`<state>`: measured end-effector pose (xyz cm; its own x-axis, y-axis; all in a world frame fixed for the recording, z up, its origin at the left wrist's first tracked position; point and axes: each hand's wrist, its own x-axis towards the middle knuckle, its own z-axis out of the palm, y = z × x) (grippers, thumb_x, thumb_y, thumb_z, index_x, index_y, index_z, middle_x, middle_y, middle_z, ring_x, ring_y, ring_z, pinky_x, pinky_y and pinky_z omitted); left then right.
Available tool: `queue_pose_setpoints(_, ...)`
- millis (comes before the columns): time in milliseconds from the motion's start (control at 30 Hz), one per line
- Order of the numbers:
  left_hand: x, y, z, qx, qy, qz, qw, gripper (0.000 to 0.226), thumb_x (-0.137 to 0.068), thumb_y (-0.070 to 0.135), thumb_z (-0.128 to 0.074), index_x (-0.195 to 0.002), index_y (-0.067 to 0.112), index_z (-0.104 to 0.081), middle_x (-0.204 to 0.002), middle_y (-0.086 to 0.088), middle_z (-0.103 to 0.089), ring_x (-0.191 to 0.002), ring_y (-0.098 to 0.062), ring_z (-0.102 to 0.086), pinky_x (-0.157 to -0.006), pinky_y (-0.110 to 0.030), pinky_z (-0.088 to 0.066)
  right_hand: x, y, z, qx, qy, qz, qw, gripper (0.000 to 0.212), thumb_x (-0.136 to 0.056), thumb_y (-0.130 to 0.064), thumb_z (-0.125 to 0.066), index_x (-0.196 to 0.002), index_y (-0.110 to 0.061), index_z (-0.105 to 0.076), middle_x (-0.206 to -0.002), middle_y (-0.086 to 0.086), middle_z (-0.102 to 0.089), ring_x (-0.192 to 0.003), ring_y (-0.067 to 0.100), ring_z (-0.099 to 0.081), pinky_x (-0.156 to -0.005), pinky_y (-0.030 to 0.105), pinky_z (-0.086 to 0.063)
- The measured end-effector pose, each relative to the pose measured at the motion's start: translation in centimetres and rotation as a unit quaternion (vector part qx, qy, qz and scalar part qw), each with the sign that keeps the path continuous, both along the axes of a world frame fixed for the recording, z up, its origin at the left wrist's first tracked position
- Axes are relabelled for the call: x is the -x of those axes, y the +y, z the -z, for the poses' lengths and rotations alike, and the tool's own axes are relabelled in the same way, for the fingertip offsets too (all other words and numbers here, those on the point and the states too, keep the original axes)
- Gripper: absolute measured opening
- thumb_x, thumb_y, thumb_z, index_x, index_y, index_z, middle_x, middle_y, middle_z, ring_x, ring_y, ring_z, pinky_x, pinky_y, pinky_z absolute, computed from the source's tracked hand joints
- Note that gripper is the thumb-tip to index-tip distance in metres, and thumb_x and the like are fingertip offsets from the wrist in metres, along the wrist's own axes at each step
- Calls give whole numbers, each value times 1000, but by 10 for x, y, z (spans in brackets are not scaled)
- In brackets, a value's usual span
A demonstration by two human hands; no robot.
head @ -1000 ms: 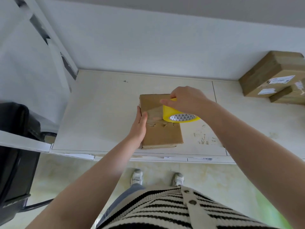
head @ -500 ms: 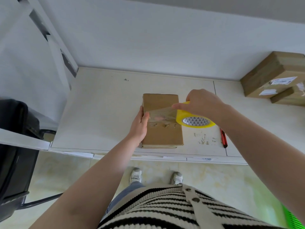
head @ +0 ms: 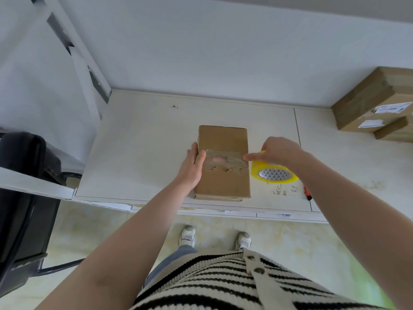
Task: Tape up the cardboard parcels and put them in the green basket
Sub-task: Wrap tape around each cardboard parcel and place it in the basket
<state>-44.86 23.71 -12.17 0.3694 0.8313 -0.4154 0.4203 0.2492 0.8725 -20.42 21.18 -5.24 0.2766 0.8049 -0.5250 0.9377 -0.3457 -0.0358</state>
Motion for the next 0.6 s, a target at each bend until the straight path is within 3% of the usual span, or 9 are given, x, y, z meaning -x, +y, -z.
queue_pose_setpoints(133, -1, 0, 1, -6, -3, 0, 1000, 51, -108, 35, -25, -157, 18, -19, -161, 0, -30, -152, -19, -12, -122, -44, -17, -3, 0, 14, 4, 19, 25, 1000, 83, -63, -90, -51, -75, -10, -66, -67, 2, -64, -65, 18, -61, -57, 29, -40)
queue_pose_setpoints(267, -1, 1, 3, 2, 24, 5, 1000, 56, -108, 38, -24, -159, 17, -12, -163, -2, -24, -152, -18, -12, -123, -44, -14, -4, 0, 23, 11, 39, 39, 998, 84, -64, -89, -53, -80, -8, -69, -66, 2, -63, -65, 19, -61, -59, 30, -43)
queue_pose_setpoints(367, -3, 1, -1, -47, 102, 37, 993, 56, -108, 36, -21, -157, 12, -7, -165, -8, -13, -153, -21, -3, -124, -44, 1, -6, -1, 26, 10, 51, 46, 998, 84, -64, -88, -53, -81, -7, -69, -65, 1, -63, -63, 18, -61, -58, 30, -44)
queue_pose_setpoints(433, -6, 3, -4, -144, 244, 77, 956, 60, -108, 35, -19, -157, 8, 5, -166, -9, 6, -153, -22, 6, -123, -42, 5, -6, -2, 29, 8, 57, 45, 997, 81, -64, -88, -53, -78, -10, -68, -65, 1, -64, -63, 18, -62, -58, 30, -44)
queue_pose_setpoints(500, -10, 4, -7, -277, 342, 98, 893, 64, -107, 33, -23, -155, 6, 11, -164, -12, 15, -152, -25, 10, -123, -43, 6, -6, -3, 31, 4, 59, 43, 997, 77, -64, -88, -53, -74, -13, -65, -67, 1, -66, -65, 17, -63, -58, 30, -43)
queue_pose_setpoints(600, -29, 5, -14, -386, 344, 160, 841, 69, -104, 37, -21, -155, 6, 13, -163, -12, 20, -151, -27, 16, -123, -44, 7, -7, -3, 30, -6, 64, 45, 997, 77, -65, -87, -54, -74, -12, -66, -67, 0, -66, -66, 17, -62, -56, 29, -40)
